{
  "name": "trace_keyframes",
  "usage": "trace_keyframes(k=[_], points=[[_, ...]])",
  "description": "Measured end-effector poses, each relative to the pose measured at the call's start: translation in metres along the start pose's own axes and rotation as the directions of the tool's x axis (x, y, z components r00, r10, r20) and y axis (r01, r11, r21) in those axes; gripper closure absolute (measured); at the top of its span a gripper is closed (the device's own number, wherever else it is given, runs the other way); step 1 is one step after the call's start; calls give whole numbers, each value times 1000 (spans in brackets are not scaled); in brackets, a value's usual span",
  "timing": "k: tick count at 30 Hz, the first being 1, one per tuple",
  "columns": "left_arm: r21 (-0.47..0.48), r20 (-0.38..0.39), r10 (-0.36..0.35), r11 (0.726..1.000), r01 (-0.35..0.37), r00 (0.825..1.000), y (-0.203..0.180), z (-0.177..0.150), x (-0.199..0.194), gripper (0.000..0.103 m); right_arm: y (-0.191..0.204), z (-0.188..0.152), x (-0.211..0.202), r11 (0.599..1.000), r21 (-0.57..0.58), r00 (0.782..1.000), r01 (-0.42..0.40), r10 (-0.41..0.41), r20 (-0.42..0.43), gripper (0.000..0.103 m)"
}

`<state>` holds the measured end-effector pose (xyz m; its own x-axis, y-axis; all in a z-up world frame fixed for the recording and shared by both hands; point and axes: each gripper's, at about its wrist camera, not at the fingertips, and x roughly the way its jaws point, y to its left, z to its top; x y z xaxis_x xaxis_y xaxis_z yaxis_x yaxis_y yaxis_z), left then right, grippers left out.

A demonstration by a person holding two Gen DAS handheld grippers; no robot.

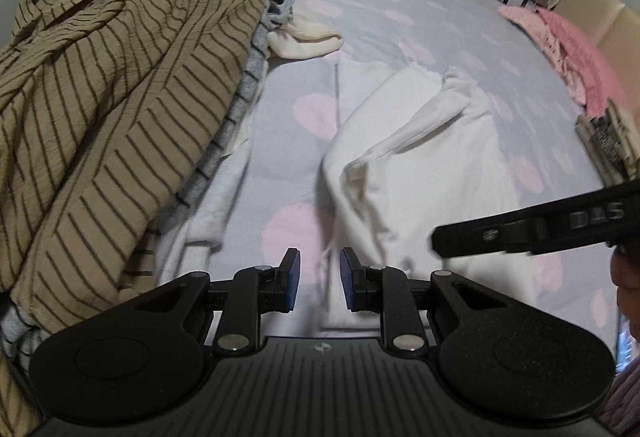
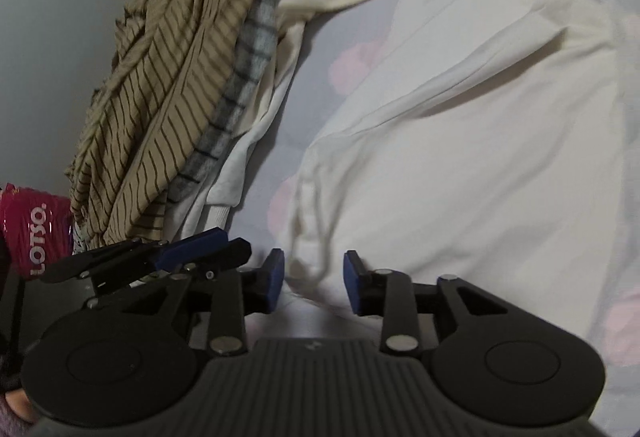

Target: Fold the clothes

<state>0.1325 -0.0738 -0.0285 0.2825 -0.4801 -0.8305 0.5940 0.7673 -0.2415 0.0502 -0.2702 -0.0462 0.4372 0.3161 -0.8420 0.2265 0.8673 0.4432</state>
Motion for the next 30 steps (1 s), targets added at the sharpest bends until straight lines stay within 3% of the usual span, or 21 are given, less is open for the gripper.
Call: trace_keyframes(k=[6,10,15,19,22,30], points=[[-27,16,-85,996,85,996,-13,6,-2,64,-18,-16,-44,985,-64,977,163,-151,152,55],[23,-20,-58,998,58,998,-35,6,13,62,-41,-33,-52,976,-52,972,213,-206,112,55],[20,-61,-7,1000,8,998,-43,8,34,62,-63,-60,-60,957,-68,957,281,-275,89,53],[-10,-60,5,1000,-6,998,-37,9,38,88,-75,-87,-56,930,-146,941,338,-330,76,50],[-24,-60,12,1000,-14,998,-30,7,36,96,-80,-108,-47,896,-211,920,392,-381,91,50],[-77,-55,-16,997,12,998,-9,1,31,99,-75,-124,-28,867,-306,918,394,-357,171,71]])
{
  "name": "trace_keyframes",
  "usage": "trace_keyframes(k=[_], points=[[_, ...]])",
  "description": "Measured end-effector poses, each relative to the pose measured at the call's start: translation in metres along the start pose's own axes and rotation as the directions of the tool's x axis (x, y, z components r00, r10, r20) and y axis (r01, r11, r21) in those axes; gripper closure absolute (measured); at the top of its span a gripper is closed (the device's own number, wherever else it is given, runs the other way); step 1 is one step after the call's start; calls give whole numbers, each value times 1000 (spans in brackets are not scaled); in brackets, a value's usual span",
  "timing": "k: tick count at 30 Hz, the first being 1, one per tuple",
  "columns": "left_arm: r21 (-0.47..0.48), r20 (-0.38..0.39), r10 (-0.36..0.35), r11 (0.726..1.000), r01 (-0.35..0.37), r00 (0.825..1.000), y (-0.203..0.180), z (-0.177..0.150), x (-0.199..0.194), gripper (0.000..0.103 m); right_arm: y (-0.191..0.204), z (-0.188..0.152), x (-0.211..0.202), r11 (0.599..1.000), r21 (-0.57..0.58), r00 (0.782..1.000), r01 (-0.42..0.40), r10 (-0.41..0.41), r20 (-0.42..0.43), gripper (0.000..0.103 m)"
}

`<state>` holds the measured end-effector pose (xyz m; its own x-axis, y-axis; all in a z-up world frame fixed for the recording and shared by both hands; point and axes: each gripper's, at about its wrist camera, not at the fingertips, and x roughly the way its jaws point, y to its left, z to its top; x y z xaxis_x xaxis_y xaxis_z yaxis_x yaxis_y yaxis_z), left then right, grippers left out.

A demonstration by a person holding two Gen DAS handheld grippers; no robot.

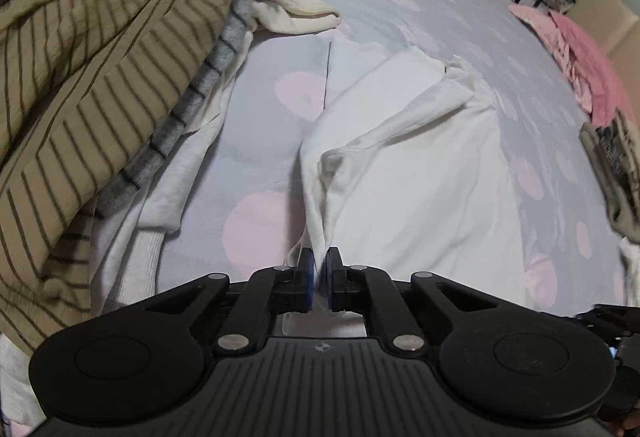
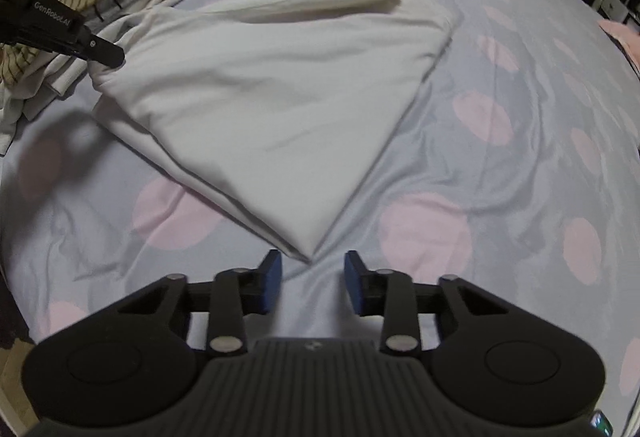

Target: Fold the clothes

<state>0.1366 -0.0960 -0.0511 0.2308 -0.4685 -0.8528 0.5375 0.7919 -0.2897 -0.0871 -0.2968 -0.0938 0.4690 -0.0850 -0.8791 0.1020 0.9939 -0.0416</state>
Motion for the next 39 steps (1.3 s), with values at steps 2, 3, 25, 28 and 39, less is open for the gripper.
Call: trace_keyframes(k=[2,3,25,28,39], points=[[-14,-6,-19,1000,19,1000,6,-1,-1,99,2,4,3,1000,-7,1000,-3,3,15,74],[-18,-9,-24,1000,24,1000,8,-2,0,99,3,6,4,1000,-11,1000,-5,5,22,77],[-87,-61,-29,996,24,998,25,-8,8,81,-22,6,14,993,115,992,29,-14,-123,101],[-69,-33,24,997,-26,999,22,-6,-4,81,-32,3,9,986,166,991,16,6,-130,96],[-66,-55,-69,996,65,996,12,-11,5,51,-73,8,9,834,516,975,-195,220,14,62]])
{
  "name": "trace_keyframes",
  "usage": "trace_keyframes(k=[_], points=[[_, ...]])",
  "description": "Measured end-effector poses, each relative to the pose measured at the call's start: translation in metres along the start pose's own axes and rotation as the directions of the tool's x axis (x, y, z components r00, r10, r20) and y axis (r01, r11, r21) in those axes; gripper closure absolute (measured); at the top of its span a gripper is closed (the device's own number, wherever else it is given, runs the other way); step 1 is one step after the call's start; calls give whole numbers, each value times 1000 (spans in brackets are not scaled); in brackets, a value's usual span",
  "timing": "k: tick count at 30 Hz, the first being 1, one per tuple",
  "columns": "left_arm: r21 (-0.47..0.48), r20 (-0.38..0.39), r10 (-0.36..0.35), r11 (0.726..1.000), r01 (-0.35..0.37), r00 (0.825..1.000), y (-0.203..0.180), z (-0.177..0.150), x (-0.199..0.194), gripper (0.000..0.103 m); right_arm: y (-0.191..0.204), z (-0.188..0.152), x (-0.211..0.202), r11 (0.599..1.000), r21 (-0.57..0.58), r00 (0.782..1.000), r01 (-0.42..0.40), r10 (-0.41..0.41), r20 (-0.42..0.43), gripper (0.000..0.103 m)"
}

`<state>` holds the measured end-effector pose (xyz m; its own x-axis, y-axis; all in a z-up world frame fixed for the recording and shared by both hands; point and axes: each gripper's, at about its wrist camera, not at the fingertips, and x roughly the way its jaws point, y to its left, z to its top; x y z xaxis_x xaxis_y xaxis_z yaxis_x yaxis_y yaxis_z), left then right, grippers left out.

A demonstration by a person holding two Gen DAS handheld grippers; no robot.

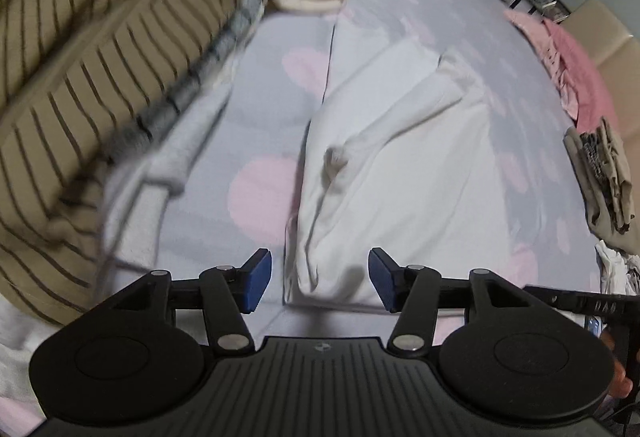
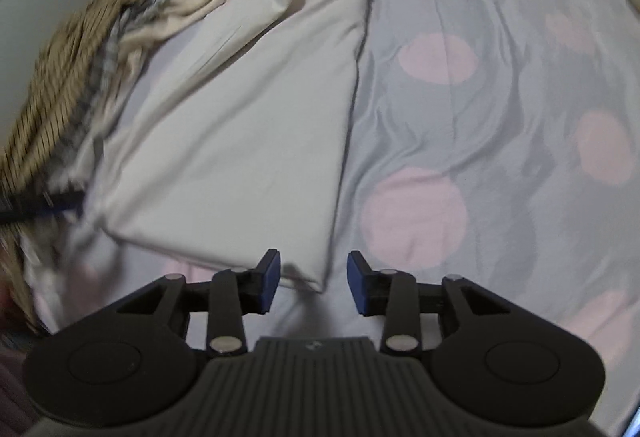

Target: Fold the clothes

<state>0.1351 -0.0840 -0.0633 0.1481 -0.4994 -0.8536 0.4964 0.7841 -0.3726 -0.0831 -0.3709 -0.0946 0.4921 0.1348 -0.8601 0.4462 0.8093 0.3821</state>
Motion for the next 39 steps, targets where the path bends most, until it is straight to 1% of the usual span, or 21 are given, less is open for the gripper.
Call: trace_keyframes(k=[3,5,7,9,12,14,15,16,17,19,24,28,31,34,37,39], points=[[-73,-46,-33,997,30,998,11,-2,16,51,-10,4,12,992,119,998,-50,54,-35,61],[-101,-70,-38,994,31,997,16,-3,27,52,-14,4,22,982,173,994,-71,83,-64,61],[-100,-67,-41,994,34,997,18,-5,32,53,-15,3,32,976,201,992,-82,100,-80,61],[-91,-59,-44,995,39,997,18,-7,35,54,-13,3,37,976,199,991,-85,103,-81,61],[-89,-49,-46,995,42,998,15,-7,36,61,-11,4,41,974,207,991,-95,113,-77,61],[-86,-47,-42,996,37,998,12,-7,36,68,-11,5,42,971,218,991,-100,118,-69,64],[-84,-47,-42,996,38,998,12,-7,35,75,-12,5,42,969,223,991,-102,119,-64,66],[-81,-48,-46,996,42,998,10,-6,35,83,-12,5,42,968,227,991,-103,118,-55,72],[-80,-50,-47,996,43,998,8,-5,34,85,-12,5,41,968,228,992,-103,117,-48,79],[-78,-46,-43,996,39,998,5,-3,29,89,-9,6,36,970,220,993,-107,116,-28,90],[-56,-9,-59,997,59,998,-10,3,3,93,-2,13,3,974,174,989,-148,144,37,93],[-52,-10,-100,994,99,995,-26,-1,-23,93,5,22,-35,983,135,992,-124,118,47,94],[-27,-39,-125,992,124,991,-40,-19,-37,93,1,17,-63,986,133,995,-96,95,10,94],[12,-93,-127,992,129,987,-53,-46,-44,93,-4,0,-89,989,123,996,-84,86,-9,94],[45,-149,-124,990,132,981,-62,-76,-49,93,-11,-30,-105,993,107,998,-57,60,-28,94],[82,-169,-99,990,114,981,-68,-92,-52,93,-15,-50,-109,994,101,998,-48,53,-45,94]])
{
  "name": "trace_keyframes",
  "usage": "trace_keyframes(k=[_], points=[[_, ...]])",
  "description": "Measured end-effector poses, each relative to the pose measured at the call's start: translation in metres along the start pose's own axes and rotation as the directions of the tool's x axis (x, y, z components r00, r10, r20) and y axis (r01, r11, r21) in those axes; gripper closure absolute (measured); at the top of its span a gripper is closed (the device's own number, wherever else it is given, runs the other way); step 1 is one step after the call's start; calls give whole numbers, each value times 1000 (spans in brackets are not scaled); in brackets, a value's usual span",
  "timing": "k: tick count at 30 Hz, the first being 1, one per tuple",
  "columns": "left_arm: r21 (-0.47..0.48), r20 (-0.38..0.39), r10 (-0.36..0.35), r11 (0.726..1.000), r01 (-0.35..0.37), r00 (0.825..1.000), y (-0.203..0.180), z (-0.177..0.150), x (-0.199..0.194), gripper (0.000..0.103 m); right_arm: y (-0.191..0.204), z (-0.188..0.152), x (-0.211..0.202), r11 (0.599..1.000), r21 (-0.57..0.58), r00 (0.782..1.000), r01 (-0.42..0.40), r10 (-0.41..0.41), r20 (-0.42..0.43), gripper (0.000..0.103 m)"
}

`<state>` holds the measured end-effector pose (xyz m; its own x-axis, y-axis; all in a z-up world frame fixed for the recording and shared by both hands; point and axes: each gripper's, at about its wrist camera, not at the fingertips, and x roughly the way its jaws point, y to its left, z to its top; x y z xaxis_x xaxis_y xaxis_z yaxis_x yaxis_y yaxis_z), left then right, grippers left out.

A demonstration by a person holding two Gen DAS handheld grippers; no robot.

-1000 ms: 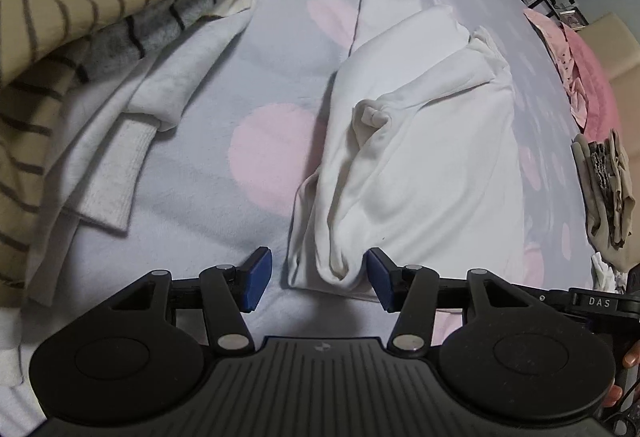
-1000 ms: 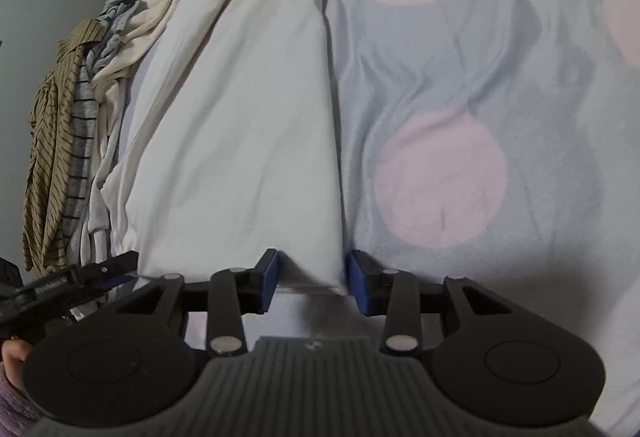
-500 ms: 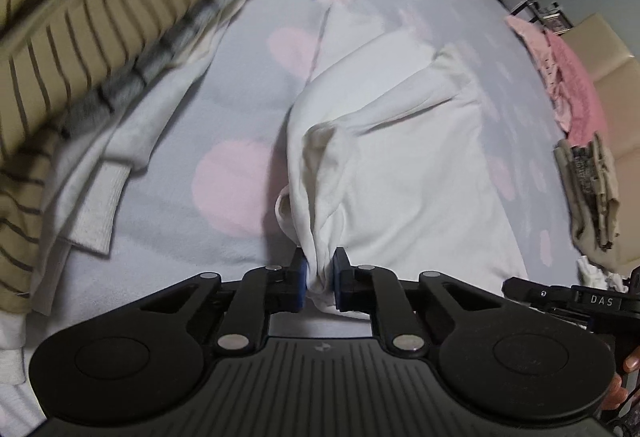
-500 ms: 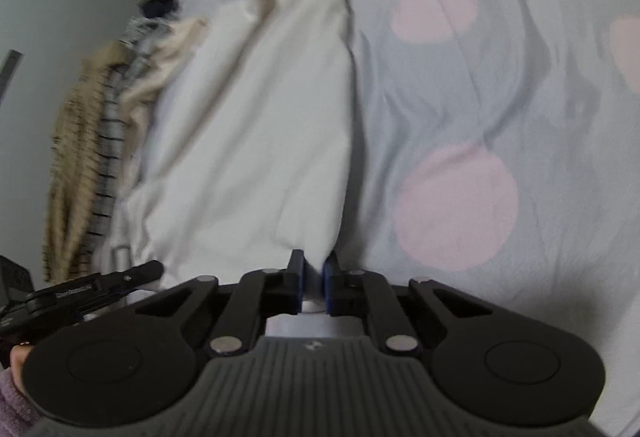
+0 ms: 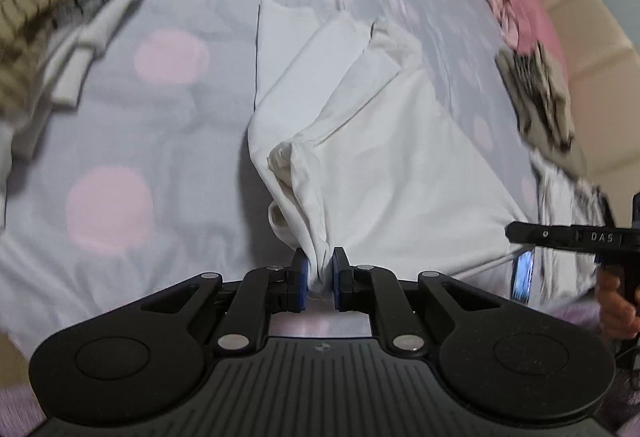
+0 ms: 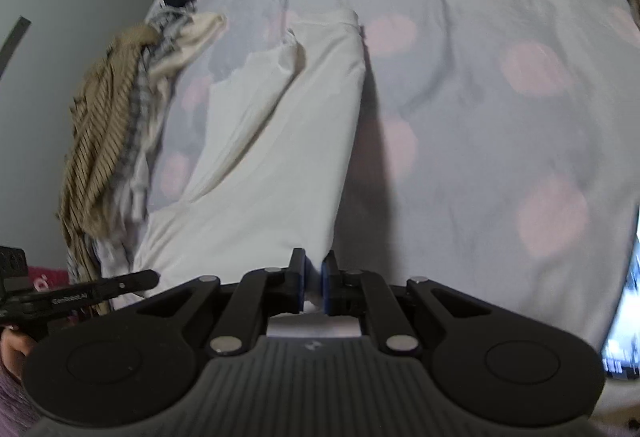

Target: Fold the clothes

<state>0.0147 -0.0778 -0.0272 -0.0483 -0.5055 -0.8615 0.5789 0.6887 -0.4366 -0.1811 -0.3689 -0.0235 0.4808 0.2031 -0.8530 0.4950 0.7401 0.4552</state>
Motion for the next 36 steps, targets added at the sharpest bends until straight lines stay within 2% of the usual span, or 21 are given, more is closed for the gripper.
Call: trace_keyframes(k=[6,9,11,13,15,17,18,19,20,21,22,26,28,31,34,36], points=[[105,-63,97,990,-91,993,-17,-39,11,93,-15,-60,2,998,-52,997,29,-32,-64,94],[131,-92,158,981,-146,983,-16,-48,26,91,-18,-78,19,995,-74,992,72,-79,-98,93],[137,-108,178,977,-163,978,-14,-51,33,90,-15,-83,29,989,-114,990,99,-110,-90,89],[133,-89,192,975,-179,977,-14,-52,32,83,-12,-86,34,980,-155,987,127,-141,-80,87],[156,-40,209,967,-200,977,-16,-54,23,81,-8,-92,36,965,-212,983,156,-172,-62,85],[178,7,209,962,-206,978,-19,-55,12,81,-5,-97,34,953,-243,980,182,-197,-39,46],[189,30,200,961,-202,979,-21,-55,6,78,-5,-97,31,955,-246,984,167,-179,-27,43],[193,64,186,962,-195,980,-22,-56,-1,71,-6,-97,28,958,-247,987,149,-157,-14,41],[192,92,181,962,-196,979,-23,-54,-6,66,-6,-97,25,959,-249,990,137,-142,-2,31],[192,121,176,961,-197,977,-24,-53,-11,55,-6,-96,22,961,-243,991,132,-130,23,25],[197,150,180,958,-207,972,-27,-50,-14,53,-5,-94,19,962,-242,992,125,-116,50,21],[223,245,207,939,-263,947,-39,-38,-17,50,-1,-79,10,971,-205,986,122,-95,137,15],[247,276,201,930,-271,940,-47,-30,-16,50,-3,-69,7,980,-150,980,130,-104,169,4],[289,295,177,920,-264,939,-62,-16,-13,49,-11,-50,9,996,-35,982,86,-78,171,4],[339,307,175,898,-279,935,-77,-3,-4,49,-22,-31,12,991,91,983,99,-112,146,4],[379,315,174,878,-292,933,-87,4,5,49,-25,-16,13,987,121,986,106,-121,118,3]])
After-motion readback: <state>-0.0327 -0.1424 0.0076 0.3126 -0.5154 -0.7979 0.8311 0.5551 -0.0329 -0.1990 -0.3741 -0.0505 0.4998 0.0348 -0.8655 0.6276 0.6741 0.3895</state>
